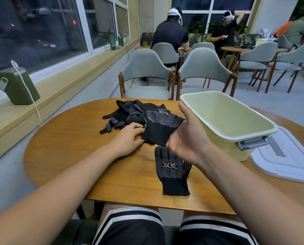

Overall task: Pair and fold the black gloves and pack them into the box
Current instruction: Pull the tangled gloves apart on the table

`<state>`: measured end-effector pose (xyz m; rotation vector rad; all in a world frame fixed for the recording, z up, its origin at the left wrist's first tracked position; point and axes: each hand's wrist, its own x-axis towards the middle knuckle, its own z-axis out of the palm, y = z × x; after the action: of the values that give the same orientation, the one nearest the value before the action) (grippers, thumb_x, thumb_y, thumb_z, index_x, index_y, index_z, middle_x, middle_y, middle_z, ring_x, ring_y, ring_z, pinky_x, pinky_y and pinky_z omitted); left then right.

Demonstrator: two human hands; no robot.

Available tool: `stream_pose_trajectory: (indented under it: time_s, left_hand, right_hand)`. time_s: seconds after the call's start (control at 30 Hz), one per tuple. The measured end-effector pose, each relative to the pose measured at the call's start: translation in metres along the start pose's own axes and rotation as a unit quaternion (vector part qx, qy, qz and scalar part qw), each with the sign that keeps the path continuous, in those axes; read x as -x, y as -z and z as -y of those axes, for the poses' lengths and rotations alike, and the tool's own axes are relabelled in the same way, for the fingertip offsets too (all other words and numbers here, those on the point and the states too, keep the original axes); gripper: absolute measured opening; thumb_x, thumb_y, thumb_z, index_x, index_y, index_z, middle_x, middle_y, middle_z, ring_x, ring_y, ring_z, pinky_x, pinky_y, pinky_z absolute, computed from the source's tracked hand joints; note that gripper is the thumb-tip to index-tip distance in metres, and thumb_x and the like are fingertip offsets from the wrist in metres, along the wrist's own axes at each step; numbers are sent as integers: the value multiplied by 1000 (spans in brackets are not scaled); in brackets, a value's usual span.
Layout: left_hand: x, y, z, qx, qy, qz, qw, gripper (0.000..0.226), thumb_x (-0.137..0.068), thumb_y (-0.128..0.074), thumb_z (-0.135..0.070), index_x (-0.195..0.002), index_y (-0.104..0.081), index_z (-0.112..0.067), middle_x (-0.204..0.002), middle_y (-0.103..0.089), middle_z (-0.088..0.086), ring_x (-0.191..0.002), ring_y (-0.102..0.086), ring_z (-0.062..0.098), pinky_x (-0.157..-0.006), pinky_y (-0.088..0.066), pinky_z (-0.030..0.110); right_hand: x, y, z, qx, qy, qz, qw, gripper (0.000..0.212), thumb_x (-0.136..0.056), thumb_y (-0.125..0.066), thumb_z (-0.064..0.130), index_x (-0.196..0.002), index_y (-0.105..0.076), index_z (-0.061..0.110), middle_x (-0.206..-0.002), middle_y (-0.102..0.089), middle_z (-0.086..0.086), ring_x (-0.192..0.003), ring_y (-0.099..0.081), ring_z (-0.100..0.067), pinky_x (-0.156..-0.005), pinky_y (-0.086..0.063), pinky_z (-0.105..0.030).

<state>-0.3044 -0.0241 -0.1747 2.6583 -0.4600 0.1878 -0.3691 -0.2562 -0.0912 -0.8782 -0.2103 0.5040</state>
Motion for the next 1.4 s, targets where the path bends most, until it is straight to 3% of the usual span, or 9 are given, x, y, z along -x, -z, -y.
stream_pose_trajectory:
  time_s: [0.27, 0.37, 0.5, 0.67, 0.87, 0.97, 1.07, 1.23, 1.4]
  left_hand:
    - [19, 21, -15, 128, 56, -92, 986, 21, -102, -66, -18, -109, -70, -37, -120, -63, -12, -108, -61, 1, -92, -49, 22]
    - [44, 38, -37, 445, 199, -21, 873, 35, -112, -46, -42, -113, -74, -21, -102, -78, 0, -91, -71, 14, -71, -47, 27]
    - [70, 50, -24, 688, 221, 165, 672, 96, -95, -37, -88, -152, -58, -14, -150, -59, 23, -128, -63, 40, -106, -45, 48]
    - [72, 68, -21, 742, 203, 113, 629, 85, -100, -37, -81, -151, -61, -17, -162, -49, 20, -154, -42, 38, -131, -23, 58]
    - [66, 71, -13, 745, 168, 109, 637, 59, -109, -45, -53, -145, -66, -11, -152, -59, 23, -137, -60, 37, -122, -41, 51]
    - [59, 63, -5, 692, 172, 83, 696, 39, -100, -68, -20, -138, -68, -13, -142, -66, 24, -114, -73, 31, -99, -60, 43]
    - [58, 55, 2, 571, 196, 73, 794, 68, -86, -79, 8, -144, -61, -22, -132, -73, 21, -111, -75, 32, -93, -62, 43]
    - [60, 48, 11, 316, 156, 43, 935, 96, -68, -98, -9, -144, -54, -45, -137, -68, -8, -119, -69, 12, -107, -55, 38]
    - [60, 44, 16, 184, 113, 35, 976, 107, -71, -100, -20, -155, -38, -44, -144, -52, -10, -132, -53, 10, -104, -42, 26]
  right_hand:
    - [-1, -5, -3, 3, -27, 18, 999, 74, -109, -39, 64, -160, -50, 11, -158, -55, -21, -150, -50, -37, -128, -32, -59]
    - [-1, -12, -9, 0, -47, 33, 998, 72, -109, -41, 64, -158, -53, 12, -156, -58, -19, -148, -52, -36, -129, -32, -57]
    - [-2, -27, -27, 5, -81, 53, 995, 70, -108, -44, 63, -157, -55, 14, -154, -60, -16, -147, -54, -34, -124, -41, -55]
    - [-3, -45, -57, 19, -133, 58, 989, 64, -108, -44, 62, -155, -58, 21, -151, -65, -9, -144, -58, -29, -120, -45, -53]
    - [-4, -51, -86, 41, -166, 14, 985, 62, -106, -49, 61, -153, -60, 22, -147, -68, -10, -145, -56, -34, -120, -46, -55]
    - [0, -52, -99, 49, -191, -19, 980, 61, -106, -50, 59, -148, -63, 16, -142, -70, -17, -132, -67, -36, -113, -52, -54]
    - [7, -53, -108, 47, -212, -41, 975, 53, -108, -53, 51, -144, -60, 13, -134, -72, -23, -121, -73, -39, -98, -60, -47]
    - [20, -47, -116, 52, -231, -58, 970, 46, -106, -62, 31, -140, -56, 2, -130, -70, -33, -117, -74, -44, -94, -64, -41]
    - [32, -40, -114, 96, -241, -46, 965, 39, -106, -62, 24, -134, -57, -2, -131, -69, -35, -116, -74, -44, -94, -65, -42]
